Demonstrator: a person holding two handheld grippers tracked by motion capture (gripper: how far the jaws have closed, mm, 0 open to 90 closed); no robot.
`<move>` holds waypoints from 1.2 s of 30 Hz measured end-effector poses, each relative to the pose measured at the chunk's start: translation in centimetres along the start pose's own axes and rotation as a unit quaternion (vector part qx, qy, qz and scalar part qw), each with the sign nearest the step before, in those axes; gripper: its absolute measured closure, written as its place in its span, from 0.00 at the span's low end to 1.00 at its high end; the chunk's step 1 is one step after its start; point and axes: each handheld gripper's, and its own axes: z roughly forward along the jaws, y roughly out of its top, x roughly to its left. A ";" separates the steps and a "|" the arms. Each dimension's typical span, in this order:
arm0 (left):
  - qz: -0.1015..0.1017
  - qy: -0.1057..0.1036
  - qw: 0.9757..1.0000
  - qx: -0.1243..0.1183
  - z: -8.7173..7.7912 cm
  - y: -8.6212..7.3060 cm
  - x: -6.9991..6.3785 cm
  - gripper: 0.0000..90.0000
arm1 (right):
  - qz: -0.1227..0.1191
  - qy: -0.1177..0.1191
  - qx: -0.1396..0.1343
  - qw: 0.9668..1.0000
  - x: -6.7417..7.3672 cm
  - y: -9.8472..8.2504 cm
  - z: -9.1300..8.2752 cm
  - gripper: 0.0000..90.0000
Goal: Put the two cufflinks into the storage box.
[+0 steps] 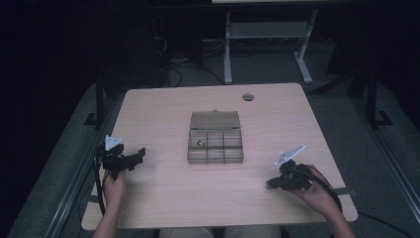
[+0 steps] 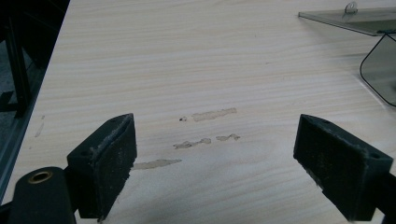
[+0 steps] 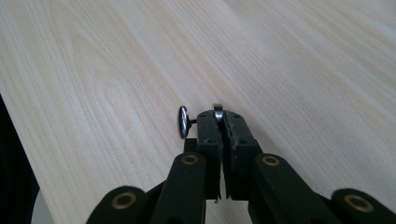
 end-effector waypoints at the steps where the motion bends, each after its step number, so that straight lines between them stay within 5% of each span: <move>1: 0.000 0.000 1.000 0.000 0.0 0.0 0.0 0.14 | 0.000 0.000 0.000 1.000 0.0 0.0 0.0 0.96; 20: 0.001 0.000 1.000 0.001 0.0 0.0 0.0 0.14 | 0.005 0.005 -0.010 1.000 -0.4 0.4 -0.1 0.96; 36: -0.006 -0.001 1.000 -0.005 0.1 0.0 -0.1 0.14 | 0.003 0.016 -0.038 0.999 -1.3 3.0 -0.9 0.96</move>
